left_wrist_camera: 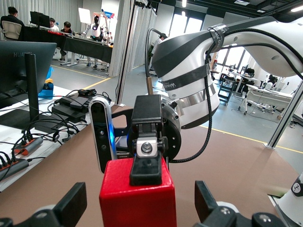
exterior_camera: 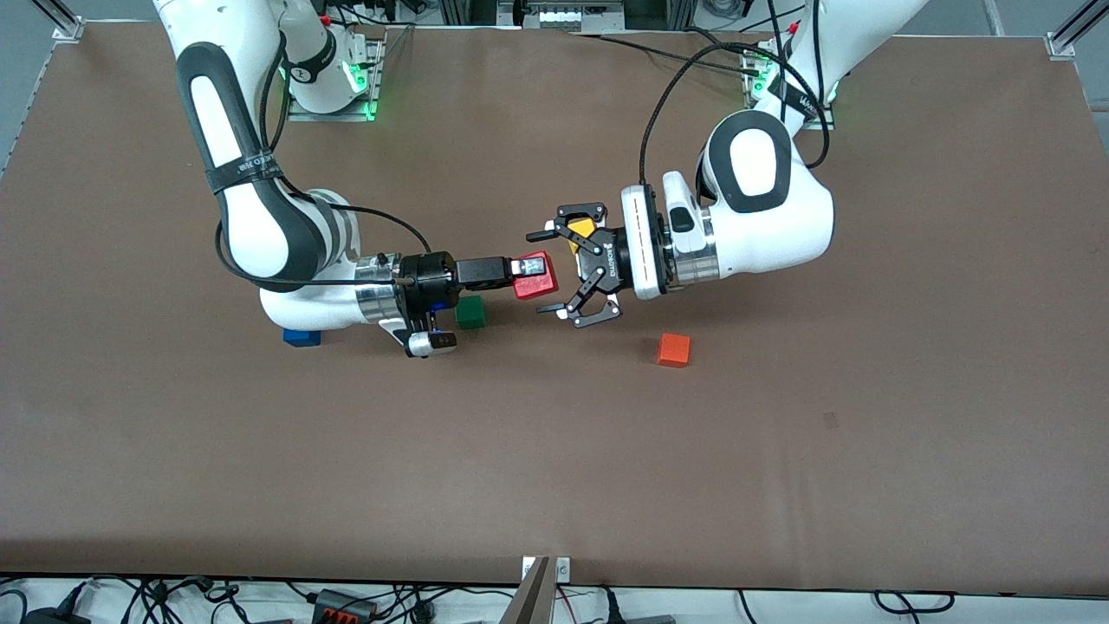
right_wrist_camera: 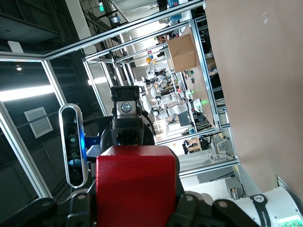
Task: Pass red block to right arm, stack on blue
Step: 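Open the left gripper while the right gripper carries the red cube away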
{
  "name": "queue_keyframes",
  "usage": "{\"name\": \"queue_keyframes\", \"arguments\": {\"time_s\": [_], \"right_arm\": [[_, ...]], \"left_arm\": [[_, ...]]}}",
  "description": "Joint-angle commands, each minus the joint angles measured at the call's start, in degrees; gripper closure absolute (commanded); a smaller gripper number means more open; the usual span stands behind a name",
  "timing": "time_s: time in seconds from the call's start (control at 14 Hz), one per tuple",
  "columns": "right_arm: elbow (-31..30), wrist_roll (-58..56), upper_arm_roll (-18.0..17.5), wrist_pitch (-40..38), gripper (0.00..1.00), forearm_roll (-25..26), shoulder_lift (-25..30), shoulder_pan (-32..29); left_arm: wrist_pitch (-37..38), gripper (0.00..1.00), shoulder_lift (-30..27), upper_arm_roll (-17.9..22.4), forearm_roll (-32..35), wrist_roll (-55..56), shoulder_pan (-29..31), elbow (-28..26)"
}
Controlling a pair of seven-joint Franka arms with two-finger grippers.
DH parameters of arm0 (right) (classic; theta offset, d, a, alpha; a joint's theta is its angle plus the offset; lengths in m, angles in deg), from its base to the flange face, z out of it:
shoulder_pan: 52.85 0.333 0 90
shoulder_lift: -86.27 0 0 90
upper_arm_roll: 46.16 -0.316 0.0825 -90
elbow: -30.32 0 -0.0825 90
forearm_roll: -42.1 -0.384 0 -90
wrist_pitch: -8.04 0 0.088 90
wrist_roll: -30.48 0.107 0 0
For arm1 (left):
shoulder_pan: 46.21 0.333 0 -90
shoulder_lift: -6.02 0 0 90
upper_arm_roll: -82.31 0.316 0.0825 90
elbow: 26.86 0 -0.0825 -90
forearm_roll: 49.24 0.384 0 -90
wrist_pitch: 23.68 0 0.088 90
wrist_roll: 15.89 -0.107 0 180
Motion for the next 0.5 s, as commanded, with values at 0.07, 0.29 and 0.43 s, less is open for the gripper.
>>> {"name": "queue_keyframes", "arguments": {"time_s": [0.07,0.29,0.43], "right_arm": [[0.38,-2.46,0.24,-0.1,1.0,-0.88,-0.14,0.24],[0.3,-3.87,0.77,-0.19,1.0,1.92,-0.14,-0.64],[0.38,-3.87,0.77,-0.36,1.0,6.66,-0.14,-2.47]], "left_arm": [[-1.4,0.0,-0.87,-0.41,-2.35,-4.14,0.71,-0.89],[1.76,0.0,-1.13,-0.24,-1.47,-3.62,2.29,-0.89],[4.66,0.0,-1.13,0.02,-1.38,-3.44,2.99,-0.89]]}}
